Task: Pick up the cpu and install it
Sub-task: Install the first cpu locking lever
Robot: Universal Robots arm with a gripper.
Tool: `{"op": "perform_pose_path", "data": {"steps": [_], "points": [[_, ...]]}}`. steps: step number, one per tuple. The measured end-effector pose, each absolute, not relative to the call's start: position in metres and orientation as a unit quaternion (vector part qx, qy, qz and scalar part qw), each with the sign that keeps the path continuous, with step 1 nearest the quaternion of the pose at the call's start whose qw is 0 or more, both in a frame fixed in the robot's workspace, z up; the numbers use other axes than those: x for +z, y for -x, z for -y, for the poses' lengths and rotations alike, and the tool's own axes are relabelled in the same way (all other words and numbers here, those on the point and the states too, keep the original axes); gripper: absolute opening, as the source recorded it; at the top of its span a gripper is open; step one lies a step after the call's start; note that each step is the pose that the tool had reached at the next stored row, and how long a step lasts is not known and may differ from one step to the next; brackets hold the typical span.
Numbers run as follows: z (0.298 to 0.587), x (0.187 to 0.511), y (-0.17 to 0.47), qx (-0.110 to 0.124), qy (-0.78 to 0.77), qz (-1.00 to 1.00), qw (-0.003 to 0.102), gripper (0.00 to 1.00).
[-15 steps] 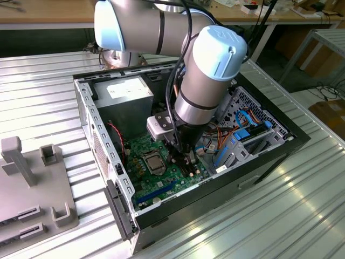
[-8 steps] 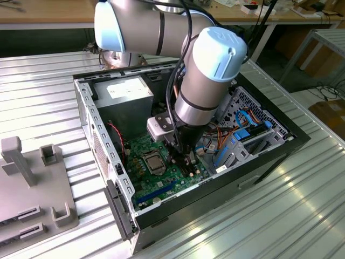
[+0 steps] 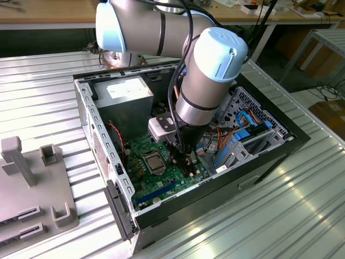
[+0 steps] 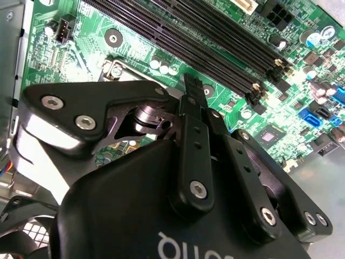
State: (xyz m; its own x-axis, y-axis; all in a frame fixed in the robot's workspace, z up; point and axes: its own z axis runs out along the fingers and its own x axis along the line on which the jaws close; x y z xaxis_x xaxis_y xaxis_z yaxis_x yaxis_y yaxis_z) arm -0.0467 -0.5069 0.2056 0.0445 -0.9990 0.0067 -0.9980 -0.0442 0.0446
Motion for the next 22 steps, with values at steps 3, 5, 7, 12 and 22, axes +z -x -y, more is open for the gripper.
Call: {"op": "perform_pose_path", "data": {"steps": [3, 5, 7, 12, 22], "points": [[0.5069, 0.2054, 0.0457, -0.013, -0.724, 0.69, 0.019, 0.11], [0.5069, 0.205, 0.0449, -0.013, -0.725, 0.689, 0.019, 0.11], [0.507, 0.2045, 0.0439, -0.013, -0.726, 0.687, 0.019, 0.11], [0.5069, 0.2034, 0.0425, -0.012, -0.73, 0.683, 0.018, 0.11], [0.5068, 0.2037, 0.0435, -0.011, -0.733, 0.68, 0.017, 0.11]]}}
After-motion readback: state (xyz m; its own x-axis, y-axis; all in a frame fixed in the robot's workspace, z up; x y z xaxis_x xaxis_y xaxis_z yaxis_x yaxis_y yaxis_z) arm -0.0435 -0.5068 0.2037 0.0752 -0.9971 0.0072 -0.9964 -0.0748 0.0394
